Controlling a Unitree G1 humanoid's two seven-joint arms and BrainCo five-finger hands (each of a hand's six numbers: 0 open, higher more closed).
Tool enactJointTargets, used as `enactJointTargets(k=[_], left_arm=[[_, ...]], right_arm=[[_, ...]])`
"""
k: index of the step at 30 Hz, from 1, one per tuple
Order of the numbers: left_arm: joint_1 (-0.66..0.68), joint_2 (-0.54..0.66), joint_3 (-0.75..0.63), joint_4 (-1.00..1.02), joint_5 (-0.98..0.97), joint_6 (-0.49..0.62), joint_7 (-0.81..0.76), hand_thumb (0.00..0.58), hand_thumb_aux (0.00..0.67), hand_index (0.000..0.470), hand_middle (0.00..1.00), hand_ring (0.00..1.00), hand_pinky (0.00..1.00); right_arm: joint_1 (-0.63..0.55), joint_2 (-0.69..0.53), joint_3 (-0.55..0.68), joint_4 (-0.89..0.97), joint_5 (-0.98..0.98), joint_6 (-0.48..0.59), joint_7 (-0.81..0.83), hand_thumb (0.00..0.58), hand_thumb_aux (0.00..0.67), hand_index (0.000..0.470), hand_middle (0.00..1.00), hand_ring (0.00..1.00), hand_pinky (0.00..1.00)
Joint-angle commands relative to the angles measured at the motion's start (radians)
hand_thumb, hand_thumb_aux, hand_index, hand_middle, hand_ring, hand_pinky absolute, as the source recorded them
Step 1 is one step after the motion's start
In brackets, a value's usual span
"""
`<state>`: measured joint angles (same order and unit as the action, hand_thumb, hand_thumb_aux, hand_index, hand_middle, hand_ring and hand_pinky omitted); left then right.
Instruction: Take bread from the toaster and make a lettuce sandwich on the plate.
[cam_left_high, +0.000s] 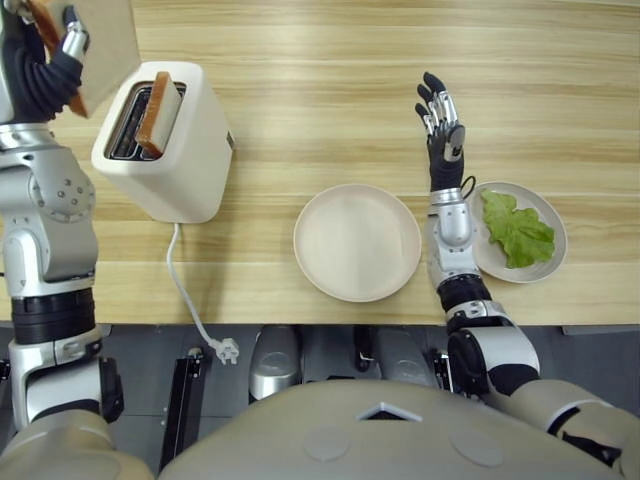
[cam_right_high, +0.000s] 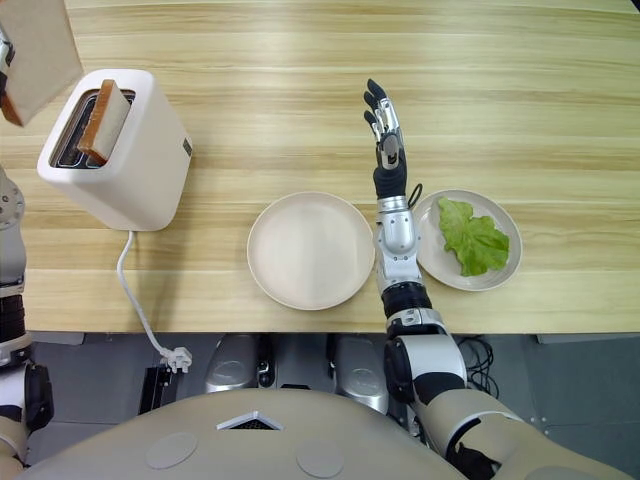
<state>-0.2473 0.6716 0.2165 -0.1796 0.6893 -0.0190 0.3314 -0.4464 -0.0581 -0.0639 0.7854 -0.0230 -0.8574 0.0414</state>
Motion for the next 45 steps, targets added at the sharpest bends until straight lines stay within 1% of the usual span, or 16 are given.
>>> enactJointTargets(k=[1,4,5,8,11,13,15,18,22,26,30,34,40,43,44,45], left_arm=[[-0.029,-0.039,-0.044,-0.128,-0.037,-0.025,-0.068,0.580,0.670,0.460,1.00,1.00,1.00],[-0.035,-0.103,-0.089,-0.178,-0.137,-0.041,-0.144,0.580,0.670,0.460,1.00,1.00,1.00],[-0.030,-0.144,-0.130,-0.191,-0.192,-0.048,-0.183,0.580,0.670,0.460,1.00,1.00,1.00],[-0.015,-0.236,-0.219,-0.179,-0.268,-0.071,-0.249,0.580,0.670,0.460,1.00,1.00,1.00],[0.002,-0.356,-0.327,-0.089,-0.371,-0.067,-0.334,0.580,0.670,0.460,1.00,1.00,1.00],[0.021,-0.406,-0.364,-0.042,-0.414,-0.061,-0.376,0.580,0.670,0.460,1.00,1.00,1.00],[0.073,-0.464,-0.412,0.032,-0.458,-0.054,-0.415,0.580,0.670,0.460,1.00,1.00,1.00],[0.138,-0.533,-0.466,0.127,-0.488,-0.051,-0.443,0.580,0.670,0.460,1.00,1.00,1.00],[0.178,-0.591,-0.527,0.233,-0.485,-0.060,-0.466,0.580,0.670,0.460,1.00,1.00,1.00],[0.190,-0.608,-0.554,0.296,-0.475,-0.062,-0.493,0.580,0.670,0.460,1.00,1.00,1.00],[0.195,-0.573,-0.571,0.318,-0.439,-0.055,-0.511,0.580,0.670,0.460,1.00,1.00,1.00],[0.197,-0.525,-0.558,0.318,-0.431,-0.043,-0.533,0.580,0.670,0.460,1.00,1.00,1.00],[0.199,-0.511,-0.559,0.325,-0.418,-0.037,-0.527,0.580,0.670,0.460,1.00,1.00,1.00],[0.198,-0.500,-0.567,0.328,-0.382,-0.037,-0.511,0.580,0.670,0.460,1.00,1.00,1.00],[0.194,-0.493,-0.573,0.327,-0.367,-0.035,-0.510,0.580,0.659,0.453,1.00,1.00,1.00],[0.191,-0.486,-0.580,0.326,-0.352,-0.031,-0.513,0.519,0.452,0.310,1.00,1.00,1.00]], right_arm=[[-0.024,-0.030,-0.028,0.002,-0.012,-0.025,-0.042,0.000,0.000,0.000,0.00,0.00,0.00],[-0.043,-0.060,-0.048,-0.003,-0.013,-0.039,-0.073,0.000,0.000,0.000,0.00,0.00,0.00],[-0.050,-0.079,-0.061,-0.007,-0.018,-0.045,-0.089,0.000,0.000,0.000,0.00,0.00,0.00],[-0.066,-0.128,-0.090,-0.009,-0.032,-0.058,-0.125,0.000,0.000,0.000,0.00,0.00,0.00],[-0.074,-0.200,-0.123,-0.004,-0.046,-0.065,-0.160,0.000,0.000,0.000,0.00,0.00,0.00],[-0.073,-0.228,-0.136,0.001,-0.050,-0.067,-0.175,0.000,0.000,0.000,0.00,0.00,0.00],[-0.067,-0.259,-0.149,-0.009,-0.046,-0.066,-0.179,0.000,0.000,0.000,0.00,0.00,0.00],[-0.046,-0.288,-0.151,-0.040,-0.063,-0.069,-0.186,0.000,0.000,0.000,0.00,0.00,0.00],[-0.026,-0.310,-0.148,-0.045,-0.078,-0.059,-0.188,0.000,0.000,0.000,0.00,0.00,0.00],[-0.013,-0.322,-0.148,-0.051,-0.089,-0.055,-0.189,0.000,0.000,0.000,0.00,0.00,0.00],[-0.010,-0.336,-0.146,-0.052,-0.115,-0.058,-0.200,0.000,0.000,0.000,0.00,0.00,0.00],[-0.008,-0.342,-0.145,-0.055,-0.117,-0.056,-0.204,0.000,0.000,0.000,0.00,0.00,0.00],[0.000,-0.341,-0.142,-0.055,-0.130,-0.054,-0.216,0.000,0.000,0.000,0.00,0.00,0.00],[-0.001,-0.346,-0.142,-0.052,-0.133,-0.054,-0.215,0.000,0.000,0.000,0.00,0.00,0.00],[0.000,-0.348,-0.143,-0.052,-0.133,-0.054,-0.215,0.000,0.000,0.000,0.00,0.00,0.00],[0.000,-0.351,-0.144,-0.053,-0.132,-0.054,-0.215,0.000,0.000,0.000,0.00,0.00,0.00]])
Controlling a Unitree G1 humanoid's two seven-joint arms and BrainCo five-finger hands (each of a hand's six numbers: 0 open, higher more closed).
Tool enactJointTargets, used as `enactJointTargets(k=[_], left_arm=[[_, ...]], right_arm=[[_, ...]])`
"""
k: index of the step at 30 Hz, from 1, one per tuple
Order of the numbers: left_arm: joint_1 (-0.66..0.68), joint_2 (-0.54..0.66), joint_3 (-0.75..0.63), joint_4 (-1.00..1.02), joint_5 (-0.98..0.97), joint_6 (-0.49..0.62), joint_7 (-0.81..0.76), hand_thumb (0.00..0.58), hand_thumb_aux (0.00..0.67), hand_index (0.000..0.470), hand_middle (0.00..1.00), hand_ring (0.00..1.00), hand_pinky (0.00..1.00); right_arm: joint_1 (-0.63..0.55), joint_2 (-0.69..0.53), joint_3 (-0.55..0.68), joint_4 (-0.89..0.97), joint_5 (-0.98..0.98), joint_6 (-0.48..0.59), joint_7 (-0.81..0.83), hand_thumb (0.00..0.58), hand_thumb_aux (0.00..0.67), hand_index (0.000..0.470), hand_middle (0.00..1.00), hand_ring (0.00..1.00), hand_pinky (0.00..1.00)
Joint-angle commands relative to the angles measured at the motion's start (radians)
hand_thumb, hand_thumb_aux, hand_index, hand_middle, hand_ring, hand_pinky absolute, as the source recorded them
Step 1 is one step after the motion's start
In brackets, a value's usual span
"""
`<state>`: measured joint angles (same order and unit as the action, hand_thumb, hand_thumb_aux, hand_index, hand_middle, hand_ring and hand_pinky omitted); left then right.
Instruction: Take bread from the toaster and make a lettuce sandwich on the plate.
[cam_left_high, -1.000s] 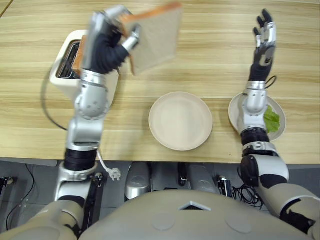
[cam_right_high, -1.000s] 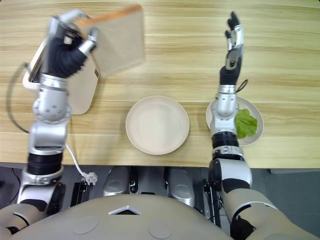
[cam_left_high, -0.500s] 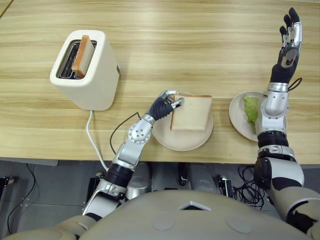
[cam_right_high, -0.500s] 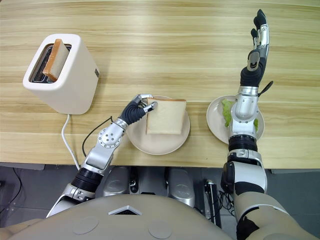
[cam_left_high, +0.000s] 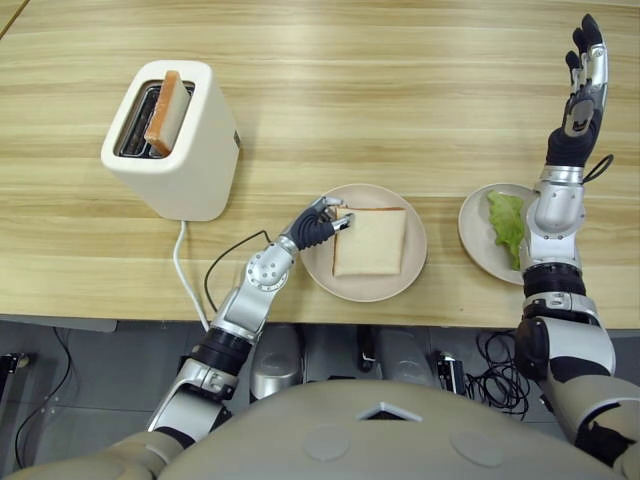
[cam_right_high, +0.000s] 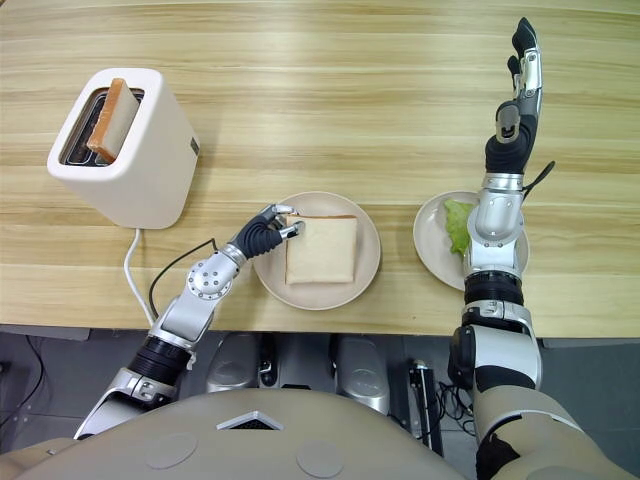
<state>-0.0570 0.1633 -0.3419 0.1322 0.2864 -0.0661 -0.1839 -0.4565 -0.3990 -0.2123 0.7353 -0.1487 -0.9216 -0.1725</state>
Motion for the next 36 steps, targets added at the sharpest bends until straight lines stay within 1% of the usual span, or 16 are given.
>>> enactJointTargets(k=[1,2,6,10,17,20,23,24,27,29,31,33,36], left_arm=[[-0.002,0.030,-0.030,0.015,0.072,0.018,0.006,0.058,0.034,0.023,0.81,0.81,0.81],[-0.006,0.038,-0.039,0.018,0.093,0.017,0.009,0.000,0.000,0.000,0.00,0.00,0.00],[-0.030,0.079,-0.050,0.023,0.174,0.015,0.038,0.000,0.000,0.000,0.00,0.00,0.00],[-0.064,0.126,-0.016,-0.014,0.228,0.021,0.073,0.000,0.000,0.000,0.00,0.00,0.00],[-0.057,0.225,0.108,-0.131,0.222,0.052,0.074,0.000,0.000,0.000,0.00,0.00,0.00],[-0.050,0.256,0.164,-0.189,0.220,0.073,0.079,0.000,0.000,0.000,0.00,0.00,0.00],[-0.039,0.247,0.194,-0.224,0.197,0.082,0.080,0.000,0.000,0.000,0.00,0.00,0.00],[-0.027,0.235,0.197,-0.226,0.181,0.076,0.079,0.000,0.000,0.000,0.00,0.00,0.00],[0.005,0.192,0.193,-0.217,0.140,0.042,0.090,0.000,0.000,0.000,0.00,0.00,0.00],[0.017,0.162,0.190,-0.199,0.117,0.009,0.102,0.000,0.000,0.000,0.00,0.00,0.00],[0.017,0.139,0.190,-0.177,0.107,-0.022,0.118,0.000,0.000,0.000,0.00,0.00,0.00],[0.014,0.123,0.193,-0.152,0.103,-0.038,0.129,0.000,0.000,0.000,0.00,0.00,0.00],[0.012,0.114,0.194,-0.126,0.096,-0.051,0.134,0.000,0.000,0.000,0.00,0.00,0.00]], right_arm=[[0.010,-0.013,0.003,-0.002,-0.006,0.011,-0.001,0.000,0.000,0.000,0.00,0.00,0.00],[0.009,-0.014,0.002,-0.002,-0.006,0.011,0.000,0.000,0.000,0.000,0.00,0.00,0.00],[0.007,-0.014,0.003,-0.003,-0.006,0.012,-0.002,0.000,0.000,0.000,0.00,0.00,0.00],[0.009,-0.014,0.003,-0.004,-0.006,0.011,-0.003,0.000,0.000,0.000,0.00,0.00,0.00],[0.004,-0.022,-0.001,-0.009,-0.003,0.012,-0.002,0.000,0.000,0.000,0.00,0.00,0.00],[0.018,-0.049,-0.007,0.000,-0.022,0.010,-0.011,0.000,0.000,0.000,0.00,0.00,0.00],[0.047,-0.113,0.001,0.033,-0.119,-0.016,-0.071,0.000,0.000,0.000,0.00,0.00,0.00],[0.057,-0.147,0.007,0.065,-0.165,-0.023,-0.110,0.000,0.000,0.000,0.00,0.00,0.00],[0.093,-0.257,0.069,0.146,-0.371,-0.015,-0.304,0.000,0.000,0.000,0.00,0.00,0.00],[0.119,-0.333,0.166,0.167,-0.560,0.042,-0.488,0.000,0.000,0.000,0.00,0.00,0.00],[0.129,-0.391,0.285,0.211,-0.725,0.128,-0.662,0.000,0.000,0.000,0.00,0.00,0.00],[0.130,-0.425,0.382,0.277,-0.819,0.188,-0.793,0.000,0.000,0.000,0.00,0.00,0.00],[0.136,-0.460,0.499,0.369,-0.913,0.264,-0.934,0.000,0.000,0.000,0.00,0.00,0.00]])
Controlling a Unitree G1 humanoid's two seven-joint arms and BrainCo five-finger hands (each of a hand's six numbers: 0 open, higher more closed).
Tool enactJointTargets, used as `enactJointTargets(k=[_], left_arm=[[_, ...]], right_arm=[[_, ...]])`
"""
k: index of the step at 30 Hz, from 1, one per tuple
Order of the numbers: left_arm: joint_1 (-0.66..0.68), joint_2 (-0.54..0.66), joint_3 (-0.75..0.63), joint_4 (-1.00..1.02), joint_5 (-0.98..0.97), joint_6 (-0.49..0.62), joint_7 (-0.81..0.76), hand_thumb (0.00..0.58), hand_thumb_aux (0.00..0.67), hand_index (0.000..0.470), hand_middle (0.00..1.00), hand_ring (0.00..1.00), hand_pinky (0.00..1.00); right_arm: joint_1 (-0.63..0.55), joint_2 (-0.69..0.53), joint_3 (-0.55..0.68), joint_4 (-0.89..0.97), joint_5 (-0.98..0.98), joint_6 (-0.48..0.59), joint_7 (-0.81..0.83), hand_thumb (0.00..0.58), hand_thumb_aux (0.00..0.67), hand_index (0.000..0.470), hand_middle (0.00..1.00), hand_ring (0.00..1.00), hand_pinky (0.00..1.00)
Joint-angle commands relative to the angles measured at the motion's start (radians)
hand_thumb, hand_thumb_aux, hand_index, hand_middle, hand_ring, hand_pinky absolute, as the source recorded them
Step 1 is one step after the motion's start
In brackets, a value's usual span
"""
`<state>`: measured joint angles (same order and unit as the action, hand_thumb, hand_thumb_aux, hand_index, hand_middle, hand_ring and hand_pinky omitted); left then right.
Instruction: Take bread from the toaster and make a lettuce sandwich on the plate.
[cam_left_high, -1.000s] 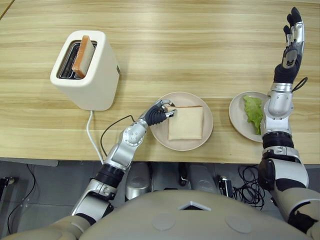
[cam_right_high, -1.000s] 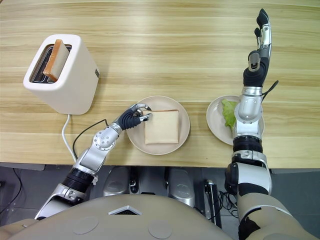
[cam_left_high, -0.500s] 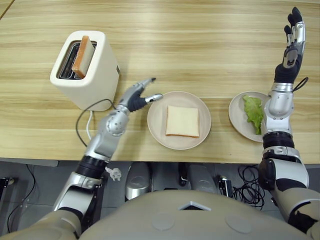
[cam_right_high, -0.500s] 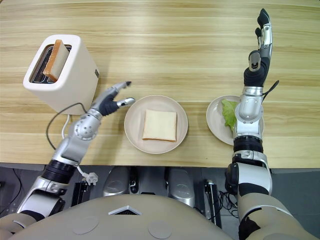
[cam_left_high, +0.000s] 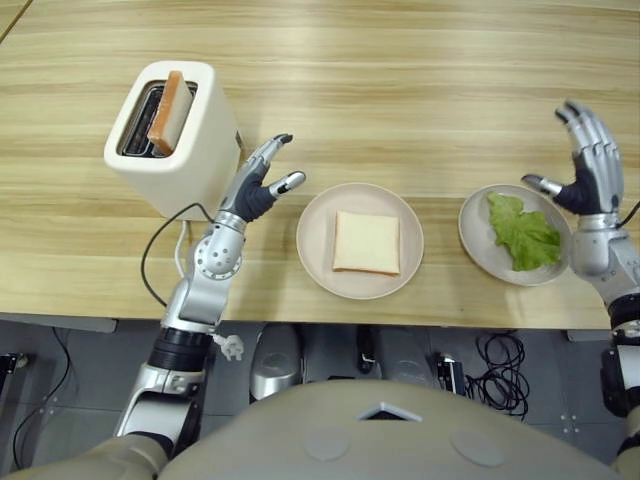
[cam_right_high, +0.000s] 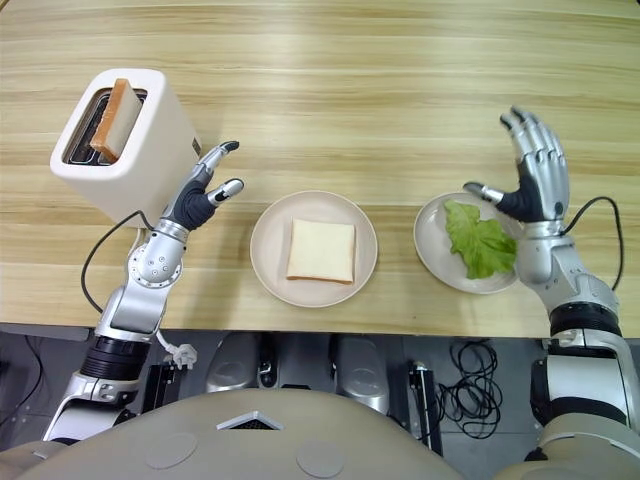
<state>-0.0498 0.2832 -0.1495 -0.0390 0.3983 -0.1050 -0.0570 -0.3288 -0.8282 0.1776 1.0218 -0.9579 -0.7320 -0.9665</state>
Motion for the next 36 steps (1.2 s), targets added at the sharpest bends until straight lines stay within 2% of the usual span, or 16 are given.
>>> enactJointTargets(k=[1,6,11,36], left_arm=[[0.005,-0.007,0.002,0.055,-0.016,-0.017,0.011,0.000,0.000,0.000,0.00,0.00,0.00],[-0.002,-0.005,-0.001,0.099,-0.012,-0.034,0.019,0.000,0.000,0.000,0.00,0.00,0.00],[-0.003,-0.016,-0.007,0.127,-0.016,-0.043,0.018,0.000,0.000,0.000,0.00,0.00,0.00],[-0.022,-0.022,-0.029,0.181,0.010,-0.050,0.033,0.000,0.000,0.000,0.00,0.00,0.00]], right_arm=[[0.007,-0.035,0.143,0.117,-0.121,0.096,-0.170,0.000,0.000,0.000,0.00,0.00,0.00],[-0.002,-0.025,0.265,0.224,-0.149,0.161,-0.231,0.000,0.000,0.000,0.00,0.00,0.00],[0.015,-0.012,0.320,0.283,-0.117,0.192,-0.221,0.000,0.000,0.000,0.00,0.00,0.00],[-0.016,0.028,0.369,0.299,-0.003,0.190,-0.136,0.000,0.000,0.000,0.00,0.00,0.00]])
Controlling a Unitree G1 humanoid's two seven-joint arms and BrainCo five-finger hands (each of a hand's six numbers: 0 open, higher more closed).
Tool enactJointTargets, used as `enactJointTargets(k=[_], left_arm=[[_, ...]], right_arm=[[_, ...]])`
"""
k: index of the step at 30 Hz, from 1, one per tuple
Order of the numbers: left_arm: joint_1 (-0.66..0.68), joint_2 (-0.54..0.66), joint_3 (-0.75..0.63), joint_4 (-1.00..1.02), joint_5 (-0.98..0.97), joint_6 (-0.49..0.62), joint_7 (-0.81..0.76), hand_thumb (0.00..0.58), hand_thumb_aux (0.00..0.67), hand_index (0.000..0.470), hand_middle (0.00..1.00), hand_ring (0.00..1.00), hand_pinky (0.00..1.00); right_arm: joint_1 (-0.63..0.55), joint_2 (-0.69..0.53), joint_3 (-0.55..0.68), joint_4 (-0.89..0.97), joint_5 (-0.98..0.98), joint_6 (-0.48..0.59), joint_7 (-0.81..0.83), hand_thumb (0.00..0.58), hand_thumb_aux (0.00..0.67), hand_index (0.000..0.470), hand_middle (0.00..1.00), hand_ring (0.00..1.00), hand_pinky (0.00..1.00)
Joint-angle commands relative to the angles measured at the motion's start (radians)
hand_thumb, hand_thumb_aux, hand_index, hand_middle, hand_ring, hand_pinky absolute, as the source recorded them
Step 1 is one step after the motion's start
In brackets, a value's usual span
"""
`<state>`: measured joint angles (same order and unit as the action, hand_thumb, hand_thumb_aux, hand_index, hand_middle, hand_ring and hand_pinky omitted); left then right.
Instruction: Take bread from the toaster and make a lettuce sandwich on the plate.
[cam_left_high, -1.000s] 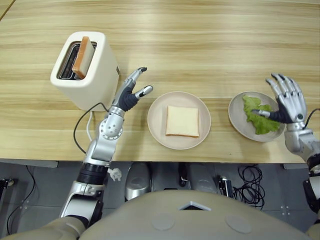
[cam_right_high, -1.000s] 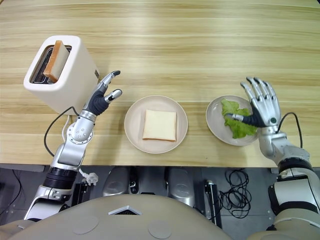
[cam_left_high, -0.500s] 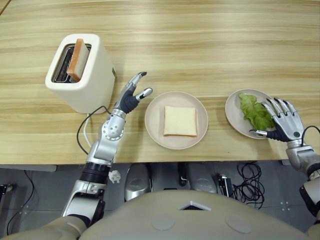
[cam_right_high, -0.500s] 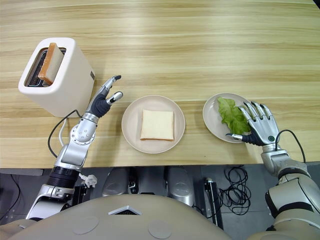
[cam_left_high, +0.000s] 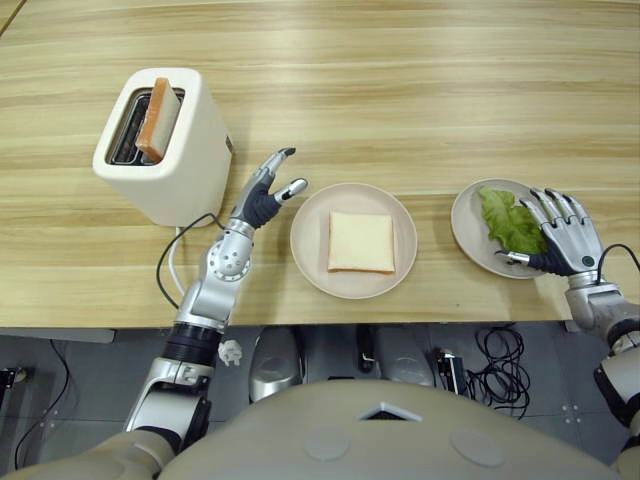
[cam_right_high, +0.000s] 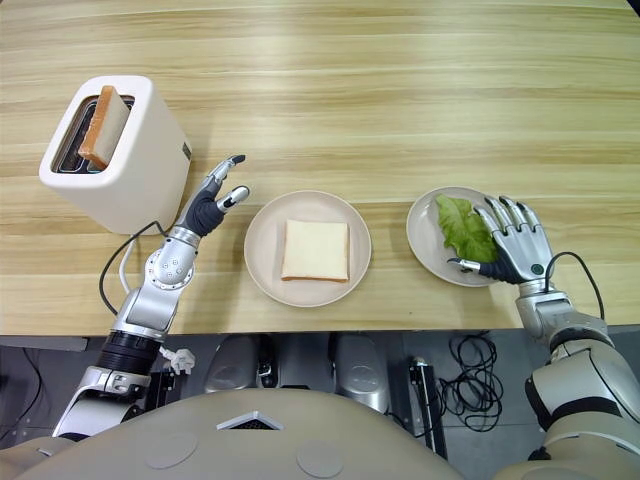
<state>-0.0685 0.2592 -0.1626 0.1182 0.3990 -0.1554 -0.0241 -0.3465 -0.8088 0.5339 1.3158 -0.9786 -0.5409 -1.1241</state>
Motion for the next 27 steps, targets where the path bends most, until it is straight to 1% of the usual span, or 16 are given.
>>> enactJointTargets(k=[1,4,5,6,8,9,11,12,18,20,21,22,23,27], left_arm=[[-0.003,0.002,-0.016,0.024,0.010,0.000,0.000,0.000,0.000,0.000,0.00,0.00,0.00],[-0.001,0.003,-0.016,0.023,0.010,0.001,0.000,0.000,0.000,0.000,0.00,0.00,0.00],[-0.002,0.004,-0.014,0.024,0.009,0.000,0.000,0.000,0.000,0.000,0.00,0.00,0.00],[-0.002,0.004,-0.013,0.025,0.008,0.000,0.000,0.000,0.000,0.000,0.00,0.00,0.00],[-0.001,0.006,-0.010,0.025,0.007,0.001,0.000,0.000,0.000,0.000,0.00,0.00,0.00],[0.000,0.006,-0.009,0.024,0.006,0.002,0.001,0.000,0.000,0.000,0.00,0.00,0.00],[0.004,0.006,-0.006,0.024,0.004,0.003,0.003,0.000,0.000,0.000,0.00,0.00,0.00],[0.005,0.006,-0.006,0.026,0.003,0.003,0.003,0.000,0.000,0.000,0.00,0.00,0.00],[-0.007,0.005,-0.010,0.049,0.001,-0.002,0.000,0.000,0.000,0.000,0.00,0.00,0.00],[-0.010,0.005,-0.008,0.054,0.000,-0.003,0.001,0.000,0.000,0.000,0.00,0.00,0.00],[-0.010,0.005,-0.007,0.056,-0.001,-0.003,0.002,0.000,0.000,0.000,0.00,0.00,0.00],[-0.011,0.005,-0.007,0.058,-0.001,-0.004,0.002,0.000,0.000,0.000,0.00,0.00,0.00],[-0.011,0.005,-0.007,0.060,-0.002,-0.004,0.002,0.000,0.000,0.000,0.00,0.00,0.00],[-0.021,0.003,-0.009,0.077,-0.004,-0.010,0.001,0.000,0.000,0.000,0.00,0.00,0.00]], right_arm=[[0.002,0.011,0.016,0.005,0.018,0.000,0.025,0.000,0.000,0.000,0.00,0.00,0.00],[0.002,0.017,0.020,0.006,0.024,0.002,0.037,0.000,0.000,0.000,0.00,0.00,0.00],[0.004,0.018,0.020,0.007,0.027,0.002,0.041,0.405,0.302,0.207,0.00,0.00,0.00],[0.005,0.019,0.021,0.008,0.030,0.003,0.044,0.447,0.349,0.240,0.00,0.00,0.00],[0.004,0.021,0.024,0.008,0.032,0.003,0.049,0.508,0.434,0.298,0.00,0.00,0.00],[0.002,0.022,0.025,0.008,0.032,0.004,0.050,0.549,0.515,0.354,0.00,0.00,0.00],[-0.005,0.026,0.030,0.008,0.033,0.005,0.055,0.549,0.515,0.354,0.00,0.00,0.00],[-0.008,0.028,0.032,0.008,0.033,0.006,0.055,0.566,0.565,0.388,0.00,0.00,0.00],[-0.010,0.030,0.046,0.007,0.043,0.005,0.042,0.567,0.570,0.391,0.00,0.00,0.00],[-0.013,0.028,0.048,0.004,0.044,0.002,0.033,0.574,0.602,0.413,0.00,0.00,0.00],[-0.016,0.028,0.050,0.002,0.044,-0.001,0.029,0.574,0.602,0.413,0.00,0.00,0.00],[-0.020,0.028,0.051,0.001,0.044,-0.003,0.027,0.579,0.646,0.444,0.00,0.00,0.00],[-0.025,0.028,0.052,0.000,0.044,-0.004,0.023,0.580,0.670,0.460,0.00,0.00,0.00],[-0.046,0.028,0.046,-0.009,0.051,-0.023,0.005,0.580,0.670,0.460,0.00,0.00,0.00]])
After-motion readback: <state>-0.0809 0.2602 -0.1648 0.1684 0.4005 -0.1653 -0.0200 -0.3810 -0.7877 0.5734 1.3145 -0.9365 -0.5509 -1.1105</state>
